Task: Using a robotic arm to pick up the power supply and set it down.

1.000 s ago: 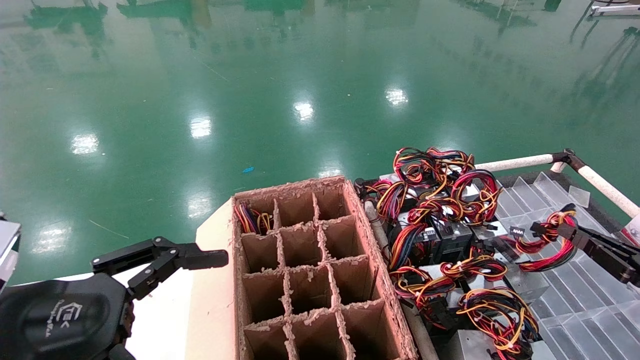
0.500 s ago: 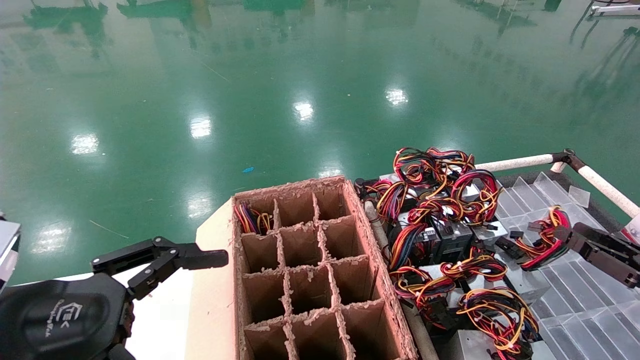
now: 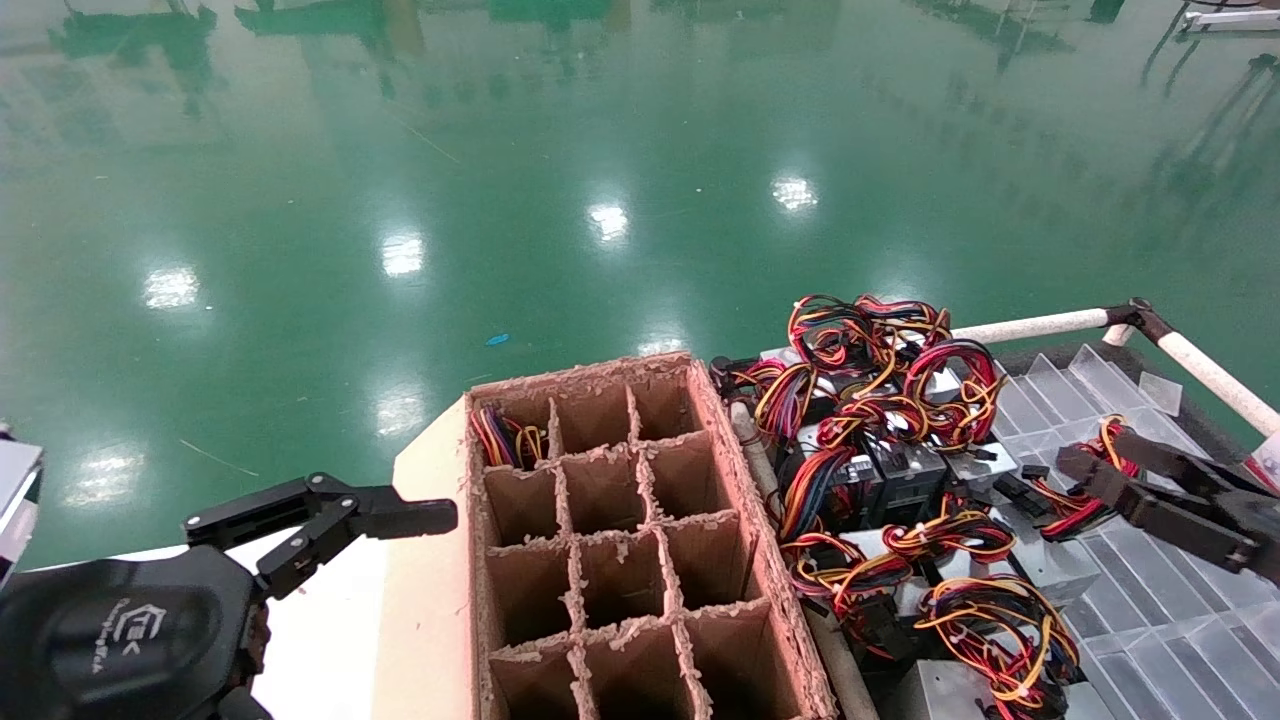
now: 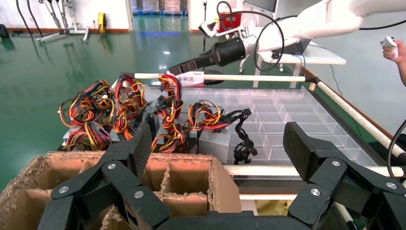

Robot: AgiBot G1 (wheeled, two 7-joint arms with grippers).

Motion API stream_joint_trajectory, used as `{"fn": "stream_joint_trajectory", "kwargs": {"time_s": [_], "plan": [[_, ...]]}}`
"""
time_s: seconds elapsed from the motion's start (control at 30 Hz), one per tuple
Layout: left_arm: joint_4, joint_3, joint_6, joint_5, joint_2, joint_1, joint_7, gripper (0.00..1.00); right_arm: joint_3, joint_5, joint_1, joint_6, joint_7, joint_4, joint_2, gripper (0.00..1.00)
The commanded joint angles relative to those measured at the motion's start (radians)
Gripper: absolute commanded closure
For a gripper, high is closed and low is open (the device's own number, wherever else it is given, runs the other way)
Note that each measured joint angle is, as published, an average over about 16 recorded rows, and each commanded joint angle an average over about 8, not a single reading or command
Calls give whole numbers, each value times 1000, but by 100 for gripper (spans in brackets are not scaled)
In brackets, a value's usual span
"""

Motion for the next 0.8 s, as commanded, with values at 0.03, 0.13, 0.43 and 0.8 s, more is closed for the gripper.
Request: {"fn": "stream_joint_trajectory", "kwargs": {"time_s": [0.03,0.13,0.43,0.8], "plan": [[0,0,0,0,0,0,0,0,16,-14,-6,-2,11,41,0,0],[0,0,0,0,0,0,0,0,41,-36,-15,-5,27,105,0,0],[0,0,0,0,0,0,0,0,117,-101,-41,-16,78,298,-1,0],[0,0,0,0,0,0,0,0,210,-181,-74,-28,139,533,-1,0]]}}
